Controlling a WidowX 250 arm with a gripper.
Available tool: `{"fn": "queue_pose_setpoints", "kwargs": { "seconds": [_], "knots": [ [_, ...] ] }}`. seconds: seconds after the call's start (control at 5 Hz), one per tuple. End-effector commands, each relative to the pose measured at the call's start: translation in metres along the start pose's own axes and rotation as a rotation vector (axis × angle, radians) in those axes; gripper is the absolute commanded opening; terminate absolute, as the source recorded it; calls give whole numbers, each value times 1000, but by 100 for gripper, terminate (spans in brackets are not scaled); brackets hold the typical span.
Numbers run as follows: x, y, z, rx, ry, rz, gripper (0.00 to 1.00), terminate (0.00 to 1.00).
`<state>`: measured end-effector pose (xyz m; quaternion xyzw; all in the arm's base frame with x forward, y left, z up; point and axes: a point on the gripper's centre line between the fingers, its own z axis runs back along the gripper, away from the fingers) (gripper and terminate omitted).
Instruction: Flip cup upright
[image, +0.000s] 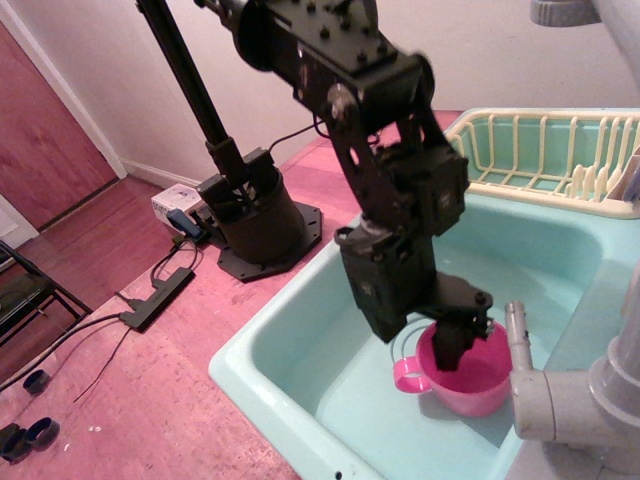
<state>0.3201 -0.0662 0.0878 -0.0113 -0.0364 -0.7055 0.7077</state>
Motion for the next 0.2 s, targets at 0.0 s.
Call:
{"fn": "queue_pose_setpoints", "kwargs": {
  "seconds": [0.0],
  "knots": [
    [-8,14,67,52,90,-128,100,100]
  ]
}}
